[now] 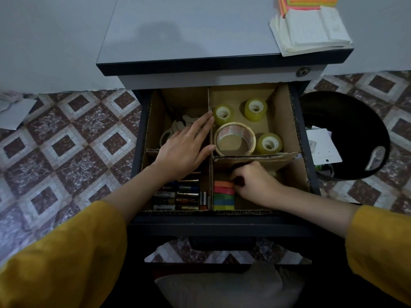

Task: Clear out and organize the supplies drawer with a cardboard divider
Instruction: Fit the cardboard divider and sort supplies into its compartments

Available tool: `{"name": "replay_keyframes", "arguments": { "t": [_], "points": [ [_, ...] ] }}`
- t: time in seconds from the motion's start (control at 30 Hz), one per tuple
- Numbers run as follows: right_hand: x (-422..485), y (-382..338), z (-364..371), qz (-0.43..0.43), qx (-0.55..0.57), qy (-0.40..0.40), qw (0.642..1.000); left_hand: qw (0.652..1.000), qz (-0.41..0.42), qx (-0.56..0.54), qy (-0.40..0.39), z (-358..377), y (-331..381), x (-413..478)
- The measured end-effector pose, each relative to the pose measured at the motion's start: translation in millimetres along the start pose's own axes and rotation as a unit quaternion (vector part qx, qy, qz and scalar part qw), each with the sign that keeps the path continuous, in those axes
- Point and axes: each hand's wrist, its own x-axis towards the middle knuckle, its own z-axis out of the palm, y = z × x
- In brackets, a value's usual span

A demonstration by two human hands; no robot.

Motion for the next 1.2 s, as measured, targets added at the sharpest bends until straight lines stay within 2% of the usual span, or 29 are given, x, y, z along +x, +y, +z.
{"name": "replay_keyframes", "arguments": {
  "t": [0.1,0.23,0.33,0.4,0.47,0.6,0.73,0.87,1.2],
  "points": [
    [-5.6,3.1,-2.7,0.081,0.073,0.042,0.993,1.0,0.001,0.001,0.001,0.6,-0.3,-0.1],
    [-1.9,6.7,-2.0,0.166,0.186,0.031,0.968,1.0,0.002,-0.001,0.001,0.0,-0.7,-0.3],
    [0.9,5.5,1.4,0.222,0.272,0.018,0.936,1.0,0.003,-0.001,0.002,-0.4,-0.6,-0.1],
    [2.2,4.3,2.9,0.242,0.308,0.012,0.92,1.0,0.0,0.001,0.002,0.2,-0.6,0.1],
    [3.4,3.7,3.6,0.243,0.313,0.011,0.918,1.0,-0.001,0.002,0.0,0.7,-0.7,0.2],
    [2.5,3.9,2.2,0.236,0.295,0.008,0.926,1.0,-0.001,-0.001,-0.004,0.8,-0.2,0.2],
    [-5.1,2.4,-5.2,0.167,0.123,0.005,0.978,1.0,-0.002,-0.009,-0.002,-0.4,0.7,-0.2],
    [-10.7,-5.9,-8.7,0.091,0.028,-0.024,0.995,1.0,-0.002,-0.009,-0.002,-1.1,0.7,-0.4],
    [-2.0,-0.4,-0.6,0.049,0.012,-0.007,0.999,1.0,0.0,-0.011,0.007,-1.6,1.4,-0.6]
  ]
}}
